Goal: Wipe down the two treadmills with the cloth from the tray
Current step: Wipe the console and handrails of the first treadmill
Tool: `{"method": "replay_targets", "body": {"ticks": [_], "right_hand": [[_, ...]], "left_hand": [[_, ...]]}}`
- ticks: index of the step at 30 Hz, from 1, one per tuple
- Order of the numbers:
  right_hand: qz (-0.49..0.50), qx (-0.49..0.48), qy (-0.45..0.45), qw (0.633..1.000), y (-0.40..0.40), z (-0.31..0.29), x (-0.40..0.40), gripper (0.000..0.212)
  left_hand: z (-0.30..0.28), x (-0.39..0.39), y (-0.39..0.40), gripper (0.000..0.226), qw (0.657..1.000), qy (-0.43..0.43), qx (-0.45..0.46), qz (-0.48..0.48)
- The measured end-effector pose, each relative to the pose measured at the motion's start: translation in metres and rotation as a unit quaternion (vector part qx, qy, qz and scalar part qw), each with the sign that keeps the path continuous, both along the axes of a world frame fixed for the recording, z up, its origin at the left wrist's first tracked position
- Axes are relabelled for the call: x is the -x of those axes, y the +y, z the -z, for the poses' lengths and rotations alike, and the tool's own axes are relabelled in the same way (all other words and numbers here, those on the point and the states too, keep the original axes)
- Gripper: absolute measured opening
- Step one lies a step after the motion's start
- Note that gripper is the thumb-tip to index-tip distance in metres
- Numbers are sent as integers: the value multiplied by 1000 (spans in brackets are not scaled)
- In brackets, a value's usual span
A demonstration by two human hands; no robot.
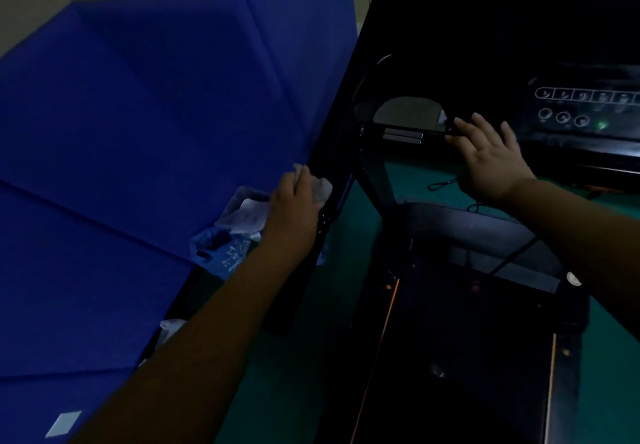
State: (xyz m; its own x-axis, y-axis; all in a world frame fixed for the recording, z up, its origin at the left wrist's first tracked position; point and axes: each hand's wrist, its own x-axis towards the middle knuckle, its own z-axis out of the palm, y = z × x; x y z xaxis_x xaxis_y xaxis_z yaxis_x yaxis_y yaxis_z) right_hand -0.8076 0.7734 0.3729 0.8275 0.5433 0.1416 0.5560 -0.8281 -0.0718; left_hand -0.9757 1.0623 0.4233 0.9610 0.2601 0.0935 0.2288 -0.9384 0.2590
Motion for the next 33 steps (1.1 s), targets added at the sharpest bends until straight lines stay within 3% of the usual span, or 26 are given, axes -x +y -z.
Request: {"method": "replay_targets", "body": {"ticks": [4, 8, 9, 14, 17, 20, 23, 27, 29, 31, 33], "right_hand": [[-3, -12, -13, 1000, -1, 4, 1, 84], [-10, -26, -21, 999, -2, 6, 1, 81], [-12, -28, -22, 999, -2, 7, 1, 80], [-16, -30, -22, 999, -2, 8, 0, 79], [-19, -21, -26, 999, -3, 8, 0, 79], [-20, -12, -31, 999, -4, 9, -1, 80], [-21, -15, -30, 999, -5, 8, 0, 79], [-19, -19, -27, 999, -5, 10, -1, 78], [-4, -32, -1, 999, 1, 8, -1, 75], [27, -86, 47, 995, 12, -1, 8, 65], [45, -198, 85, 976, 30, -15, 33, 46]], "left_hand": [[-8, 37, 5, 60, 997, 12, 72, 18], [-3, 117, 3, 44, 997, -56, 44, -39], [-2, 133, -1, 42, 993, -69, 74, -67], [-5, 123, -16, 20, 992, -61, -17, -111], [-5, 75, -16, 35, 995, -11, 55, -85], [-8, 17, -13, 53, 992, 45, 55, -104], [-9, -19, -14, 65, 993, 81, -2, -82], [-6, 2, -10, 60, 998, 40, -6, -41], [-4, 27, -7, 54, 998, 26, 39, -40], [-2, 53, -3, 49, 996, -11, 87, -33], [-5, 73, -2, 52, 996, -44, 75, -32]]}}
